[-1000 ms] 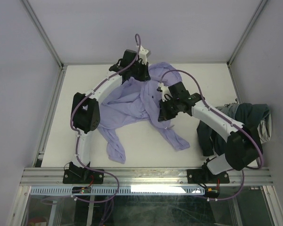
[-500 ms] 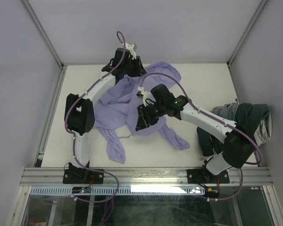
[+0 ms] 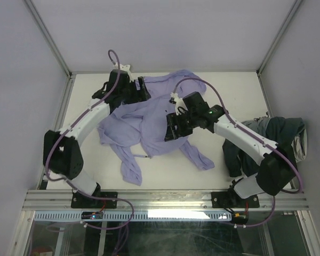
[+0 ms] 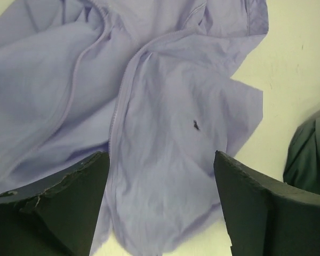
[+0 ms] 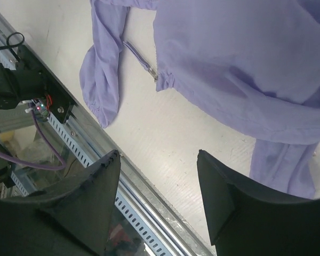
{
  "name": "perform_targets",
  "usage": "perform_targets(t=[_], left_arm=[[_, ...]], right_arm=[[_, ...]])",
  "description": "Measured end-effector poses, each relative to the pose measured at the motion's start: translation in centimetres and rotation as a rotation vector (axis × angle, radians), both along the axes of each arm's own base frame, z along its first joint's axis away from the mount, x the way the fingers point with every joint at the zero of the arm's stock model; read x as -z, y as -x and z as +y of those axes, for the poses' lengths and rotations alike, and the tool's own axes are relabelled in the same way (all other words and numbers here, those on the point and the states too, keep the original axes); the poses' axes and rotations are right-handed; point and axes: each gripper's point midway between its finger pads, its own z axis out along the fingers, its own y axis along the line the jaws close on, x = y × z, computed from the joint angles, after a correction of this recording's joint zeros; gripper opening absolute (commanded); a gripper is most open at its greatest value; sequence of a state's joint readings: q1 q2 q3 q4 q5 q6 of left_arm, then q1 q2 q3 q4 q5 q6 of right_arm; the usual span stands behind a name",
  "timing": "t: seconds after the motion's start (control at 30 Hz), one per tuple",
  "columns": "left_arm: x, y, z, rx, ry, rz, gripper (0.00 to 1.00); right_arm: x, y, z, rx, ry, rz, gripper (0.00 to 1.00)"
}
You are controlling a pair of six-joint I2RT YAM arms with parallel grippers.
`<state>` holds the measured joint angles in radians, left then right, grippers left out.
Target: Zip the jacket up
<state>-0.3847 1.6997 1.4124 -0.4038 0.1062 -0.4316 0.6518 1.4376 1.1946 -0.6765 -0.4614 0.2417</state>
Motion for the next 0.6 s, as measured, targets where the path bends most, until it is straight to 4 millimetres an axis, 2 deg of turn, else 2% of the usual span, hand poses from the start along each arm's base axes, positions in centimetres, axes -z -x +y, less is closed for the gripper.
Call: perform_targets(t=[0.07, 0.13, 0.2, 0.33, 0.47, 0.53, 0.6], left_arm=[[-1.2, 2.5, 1.5, -0.043, 0.010, -0.006, 0.85], [-1.5, 4.5, 3.0, -0.086, 0.017, 0.003, 0.88], [-0.9, 6.7, 5.1, -0.154, 0.020, 0.036, 0.92], [1.5, 9.8, 11.7, -0.369, -0.005, 0.111, 0.94], [3.0, 11.6, 17.8, -0.583, 0.011, 0.152, 0.93], [3.8, 12.0, 19.9, -0.656, 0.022, 0.169, 0.92], [4.9, 12.2, 20.8, -0.694, 0.026, 0.196, 0.90]], right_arm=[[1.0, 0.4, 0.8, -0.021, 0.021, 0.008, 0.63], [2.1, 0.8, 1.9, -0.053, 0.035, 0.017, 0.63], [3.6, 0.9, 3.0, -0.073, 0.053, 0.030, 0.63], [5.9, 0.1, 3.8, -0.064, 0.082, 0.043, 0.63], [7.0, -0.8, 4.0, -0.050, 0.093, 0.039, 0.63], [7.2, -1.0, 4.2, -0.049, 0.090, 0.036, 0.63], [7.4, -1.1, 4.3, -0.049, 0.090, 0.036, 0.63]])
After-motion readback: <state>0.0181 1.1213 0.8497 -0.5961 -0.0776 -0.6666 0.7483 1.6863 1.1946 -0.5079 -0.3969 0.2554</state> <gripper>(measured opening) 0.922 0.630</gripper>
